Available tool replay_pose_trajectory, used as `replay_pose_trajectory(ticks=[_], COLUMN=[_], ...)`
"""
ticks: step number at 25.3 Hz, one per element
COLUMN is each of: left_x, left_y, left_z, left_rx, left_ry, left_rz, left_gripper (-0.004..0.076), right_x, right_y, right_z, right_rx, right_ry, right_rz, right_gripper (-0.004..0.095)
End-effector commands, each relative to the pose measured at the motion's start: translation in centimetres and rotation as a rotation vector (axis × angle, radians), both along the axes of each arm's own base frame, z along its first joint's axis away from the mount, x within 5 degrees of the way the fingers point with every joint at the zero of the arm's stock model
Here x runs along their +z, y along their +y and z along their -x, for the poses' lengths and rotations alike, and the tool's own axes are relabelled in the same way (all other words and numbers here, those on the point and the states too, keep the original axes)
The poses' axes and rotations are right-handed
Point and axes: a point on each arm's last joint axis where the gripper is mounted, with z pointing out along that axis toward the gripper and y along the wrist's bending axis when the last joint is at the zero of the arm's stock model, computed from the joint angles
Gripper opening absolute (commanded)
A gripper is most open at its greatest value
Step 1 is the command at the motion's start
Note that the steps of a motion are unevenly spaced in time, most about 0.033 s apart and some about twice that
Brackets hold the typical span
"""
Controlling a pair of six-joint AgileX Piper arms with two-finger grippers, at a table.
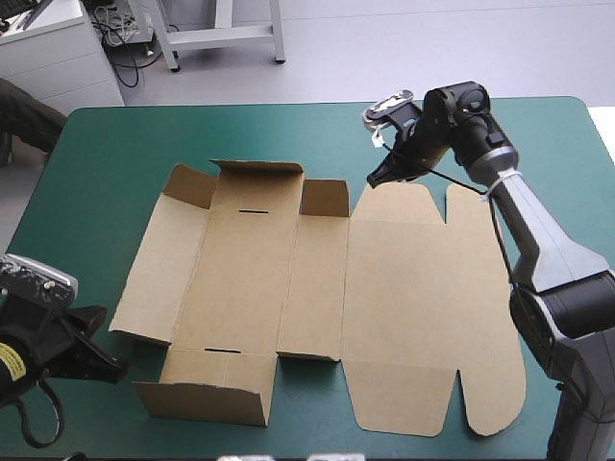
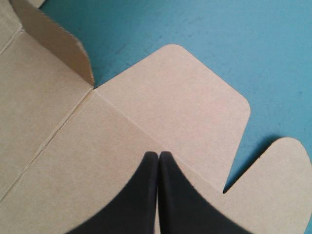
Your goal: Fold the box
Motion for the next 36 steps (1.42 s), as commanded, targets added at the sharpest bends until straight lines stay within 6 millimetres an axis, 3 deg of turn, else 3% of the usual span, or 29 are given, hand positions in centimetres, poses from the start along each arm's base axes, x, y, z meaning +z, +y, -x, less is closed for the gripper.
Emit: replay_pose_trajectory(ticks=[1, 7, 13, 18, 23, 30, 36], left_x=[1.9, 4.1, 5.0, 5.0, 3.9, 2.6, 2.2], left_y=[-0.1, -2.3, -4.6, -5.0, -3.9, -0.4, 3.2], left_z=[-1.0, -6.4, -11.2, -13.6, -16.4, -19.8, -20.7], left_rx=[0.027, 0.019, -0.002, -0.067, -0.130, -0.136, -0.035], left_ry=[-0.005, -0.007, 0.014, 0.080, 0.167, 0.222, 0.208], left_rz=[-0.033, -0.173, -0.267, -0.202, -0.013, 0.267, 0.327], left_gripper=[-0.0032, -0.0006, -0.0005, -0.0005, -0.0006, -0.0006, -0.0006], right_x=[3.7, 4.9, 6.4, 6.8, 7.0, 7.5, 6.1], right_y=[-2.5, -5.3, -7.6, -9.3, -10.4, -10.9, -11.4], right_z=[0.9, 2.1, 5.9, 9.1, 13.0, 18.4, 22.6], right_rx=[-0.080, -0.160, -0.200, -0.228, -0.240, -0.235, -0.238], right_ry=[-0.070, -0.073, -0.085, -0.082, -0.093, -0.146, -0.156], right_rz=[-0.088, -0.124, -0.115, -0.112, -0.110, -0.133, -0.124], right_gripper=[-0.0022, -0.0022, -0.0023, -0.0023, -0.0023, -0.0023, -0.0023])
